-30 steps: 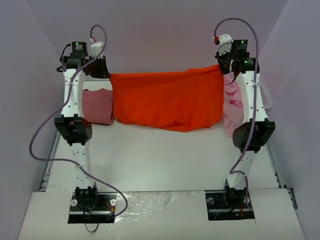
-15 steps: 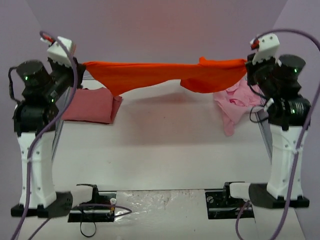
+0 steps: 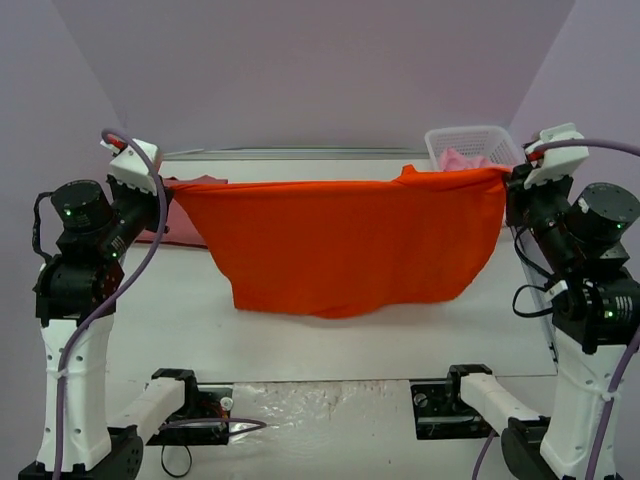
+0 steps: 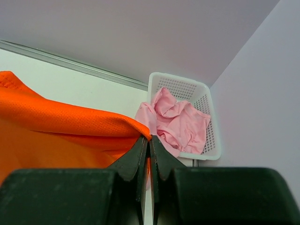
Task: Fold and stack the t-shirts
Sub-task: Flatten out the tshirt
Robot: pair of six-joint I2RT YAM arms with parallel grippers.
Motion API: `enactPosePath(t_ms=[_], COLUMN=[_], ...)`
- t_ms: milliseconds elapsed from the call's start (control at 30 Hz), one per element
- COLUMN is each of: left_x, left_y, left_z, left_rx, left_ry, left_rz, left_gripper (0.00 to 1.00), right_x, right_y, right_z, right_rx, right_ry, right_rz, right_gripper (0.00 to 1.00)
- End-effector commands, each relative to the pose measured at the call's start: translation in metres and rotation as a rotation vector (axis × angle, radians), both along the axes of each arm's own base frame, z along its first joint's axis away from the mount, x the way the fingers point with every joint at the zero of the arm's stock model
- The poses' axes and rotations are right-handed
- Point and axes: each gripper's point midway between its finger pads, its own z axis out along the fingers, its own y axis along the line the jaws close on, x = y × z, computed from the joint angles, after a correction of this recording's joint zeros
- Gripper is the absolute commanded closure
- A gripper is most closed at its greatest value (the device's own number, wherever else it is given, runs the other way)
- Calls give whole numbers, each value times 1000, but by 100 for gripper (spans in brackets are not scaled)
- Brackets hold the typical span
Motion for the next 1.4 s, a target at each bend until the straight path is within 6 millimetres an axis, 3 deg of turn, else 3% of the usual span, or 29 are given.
enactPosePath(t_ms=[0, 167, 200, 267, 300, 367, 400, 433, 467, 500, 533, 567, 633, 667, 733, 800, 867, 933, 967, 1000, 1033, 1067, 1100, 1167, 1200, 1233, 1267, 1300, 1367], left_x=[18, 76, 93, 113, 130, 148, 164, 173, 186, 192, 199, 210, 210, 209, 196, 171, 142, 123, 100, 98, 89, 68, 67, 41, 34, 20, 11, 5, -19], left_y=[19, 19, 19, 20, 21, 20, 20, 20, 20, 20, 19, 19, 15, 12, 8, 3, 1, 0, 0, 0, -1, -1, -2, -4, -9, -11, -13, -15, -25], left_z=[23, -7, -24, -36, -53, -56, -73, -61, -76, -72, -47, -51, -36, -8, 11, 44, 61, 62, 77, 47, 39, 45, 10, -3, -36, -40, -54, -81, -101], left_rx=[0, 19, 22, 35, 39, 46, 49, 48, 49, 49, 40, 36, 12, -2, -25, -40, -37, -17, -11, 10, 18, 31, 51, 98, 101, 110, 118, 134, 168], left_ry=[-43, 58, 105, 130, 174, 180, 224, 204, 249, 248, 196, 210, 206, 149, 134, 73, 30, 12, -49, 11, 17, -22, 50, 42, 111, 100, 128, 184, 213], left_rz=[107, 105, 105, 109, 114, 108, 107, 107, 107, 107, 110, 109, 101, 84, 71, 41, 25, 9, -1, -8, -18, -25, -44, -85, -126, -144, -167, -198, -305], left_gripper=[98, 98, 98, 98, 98, 98, 98, 97, 98, 98, 98, 98, 98, 98, 98, 98, 98, 98, 98, 98, 97, 97, 97, 97, 98, 98, 97, 98, 97], right_x=[42, 114, 134, 155, 172, 189, 203, 210, 223, 229, 233, 238, 244, 239, 229, 203, 174, 154, 135, 126, 117, 93, 90, 60, 55, 35, 27, 19, -4], right_y=[-13, -13, -14, -14, -15, -16, -16, -15, -16, -16, -17, -17, -19, -18, -19, -18, -17, -15, -16, -16, -16, -16, -16, -17, -16, -16, -16, -15, -11], right_z=[-1, -44, -64, -77, -96, -101, -114, -105, -115, -112, -91, -83, -67, -42, -18, 17, 34, 34, 28, 22, 14, 18, -16, -28, -62, -63, -75, -102, -116], right_rx=[-15, -50, -57, -68, -73, -80, -81, -84, -87, -85, -83, -82, -79, -75, -70, -62, -59, -61, -62, -69, -69, -68, -73, -67, -61, -58, -54, -53, -55], right_ry=[26, 147, 197, 220, 264, 270, 301, 279, 302, 293, 248, 228, 193, 143, 101, 25, -13, -16, -7, 3, 16, -10, 62, 58, 126, 106, 124, 189, 209], right_rz=[-69, -60, -61, -60, -61, -64, -64, -63, -63, -65, -72, -77, -91, -93, -97, -97, -89, -78, -76, -75, -71, -72, -69, -73, -73, -70, -72, -68, -36], right_gripper=[100, 100, 100, 100, 100, 100, 100, 100, 100, 100, 100, 100, 100, 100, 100, 100, 100, 100, 100, 100, 100, 100, 100, 100, 100, 100, 100, 100, 100])
